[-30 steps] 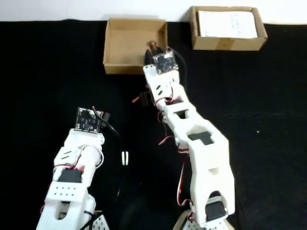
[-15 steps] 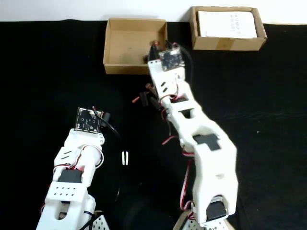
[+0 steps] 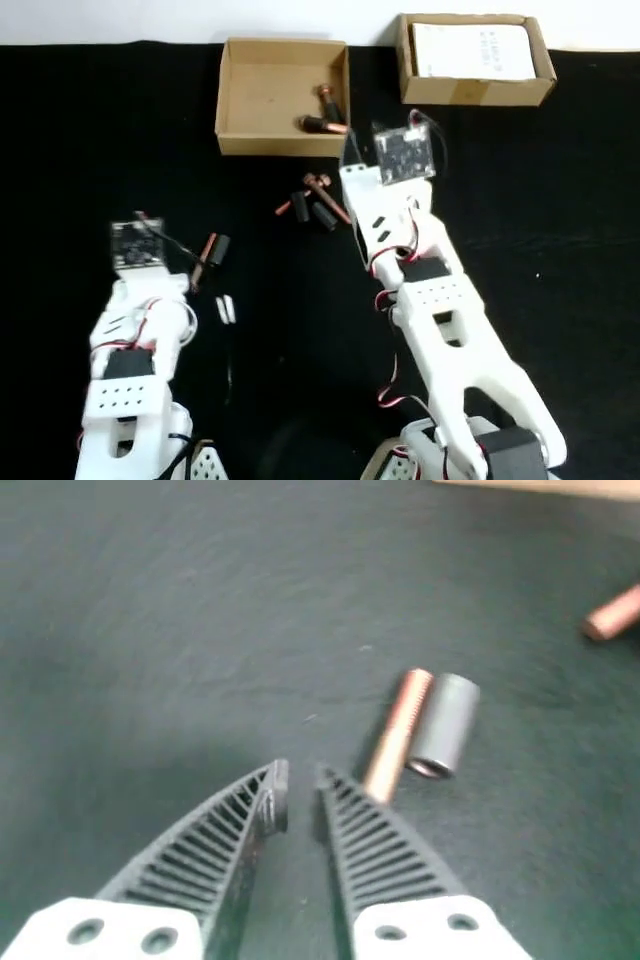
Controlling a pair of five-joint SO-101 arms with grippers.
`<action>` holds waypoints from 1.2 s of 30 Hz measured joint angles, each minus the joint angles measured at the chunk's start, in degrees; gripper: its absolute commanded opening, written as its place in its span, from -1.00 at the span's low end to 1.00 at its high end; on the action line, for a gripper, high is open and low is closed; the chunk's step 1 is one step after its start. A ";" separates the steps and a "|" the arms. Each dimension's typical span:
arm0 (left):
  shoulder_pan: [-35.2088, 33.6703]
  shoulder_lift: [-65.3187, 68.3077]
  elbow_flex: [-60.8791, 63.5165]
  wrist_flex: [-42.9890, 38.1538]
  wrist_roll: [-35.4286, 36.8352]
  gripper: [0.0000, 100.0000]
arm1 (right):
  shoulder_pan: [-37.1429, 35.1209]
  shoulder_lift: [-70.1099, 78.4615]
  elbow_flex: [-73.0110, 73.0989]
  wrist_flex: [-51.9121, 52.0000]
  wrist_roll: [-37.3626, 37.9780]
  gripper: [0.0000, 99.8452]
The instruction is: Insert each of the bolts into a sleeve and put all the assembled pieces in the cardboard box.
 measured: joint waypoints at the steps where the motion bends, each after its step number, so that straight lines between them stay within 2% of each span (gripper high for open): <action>1: -0.97 0.00 -0.26 0.26 0.97 -0.75 | 0.00 0.00 -1.41 4.31 -0.97 -0.80; 8: -4.57 1.32 -2.02 0.88 2.46 -0.75 | -0.53 12.75 -25.32 33.85 -3.34 -0.80; 14: -8.18 14.33 -10.11 2.20 4.84 -0.75 | -4.13 33.14 -53.01 59.43 -3.34 -0.80; 18: -8.79 28.40 -20.40 8.53 5.01 -0.75 | -6.15 46.95 -70.86 73.49 -3.34 -0.80; 24: -9.41 43.96 -33.67 18.37 5.01 -0.75 | -6.33 63.91 -93.45 91.87 -1.58 -0.59; 29: -9.41 46.42 -36.13 19.87 5.01 -0.76 | -6.68 74.64 -107.52 101.10 0.44 -0.59; 36: -9.41 46.51 -36.22 20.13 5.01 -0.76 | -6.68 81.58 -116.75 104.18 4.04 -0.59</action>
